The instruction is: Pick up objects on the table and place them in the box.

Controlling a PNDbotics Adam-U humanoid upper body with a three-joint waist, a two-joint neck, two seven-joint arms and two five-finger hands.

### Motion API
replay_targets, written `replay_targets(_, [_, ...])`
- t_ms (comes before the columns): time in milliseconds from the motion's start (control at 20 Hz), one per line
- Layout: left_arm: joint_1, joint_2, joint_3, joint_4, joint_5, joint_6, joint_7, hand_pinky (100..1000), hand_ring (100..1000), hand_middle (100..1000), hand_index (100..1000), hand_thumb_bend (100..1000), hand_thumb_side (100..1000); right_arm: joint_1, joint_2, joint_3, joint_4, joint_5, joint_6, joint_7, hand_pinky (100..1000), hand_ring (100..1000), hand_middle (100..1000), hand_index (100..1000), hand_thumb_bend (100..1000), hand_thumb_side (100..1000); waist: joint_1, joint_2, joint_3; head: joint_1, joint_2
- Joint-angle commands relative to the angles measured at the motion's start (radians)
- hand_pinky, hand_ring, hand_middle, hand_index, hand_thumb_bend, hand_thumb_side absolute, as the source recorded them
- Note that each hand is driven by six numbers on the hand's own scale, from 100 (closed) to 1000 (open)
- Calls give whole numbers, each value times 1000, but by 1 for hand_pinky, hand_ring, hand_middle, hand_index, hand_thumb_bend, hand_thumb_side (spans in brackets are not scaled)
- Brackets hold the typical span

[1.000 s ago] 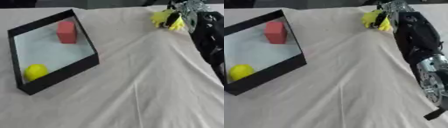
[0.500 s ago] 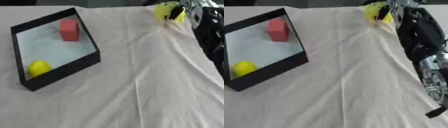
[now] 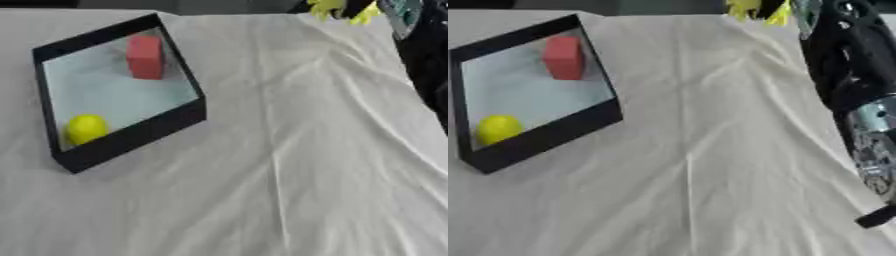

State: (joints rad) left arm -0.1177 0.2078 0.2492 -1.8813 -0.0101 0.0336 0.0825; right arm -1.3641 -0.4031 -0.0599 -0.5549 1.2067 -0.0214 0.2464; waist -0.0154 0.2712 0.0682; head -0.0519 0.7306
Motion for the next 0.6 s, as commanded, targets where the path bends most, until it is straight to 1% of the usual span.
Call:
replay_targets(50, [-1,29,4,-19,-2,3,-1,888,747,775,787,146,884,-31,-32,22,-67,-54,-42,7,799,610,401,581,399,100,-1,-32,-2,6,13])
replay_targets(250, [1,33,1,-19,0,6,-3,887,747,775,787,147,881,-34,-17,61,-132,-132,-89,24,801,602,399,582,399,100,-7,-49,-2,7,31])
replay_targets(450, [2,40,-2,-19,3,7,-5,887,747,776,787,149,877,-36,-1,122,-215,-218,-141,52,812,599,397,580,399,100,-13,-68,-1,2,39])
replay_targets(600, [3,43,-4,-17,6,9,-7,887,747,776,787,151,876,-48,14,159,-276,-286,-151,73,808,594,392,575,394,100,-21,-81,1,-8,39])
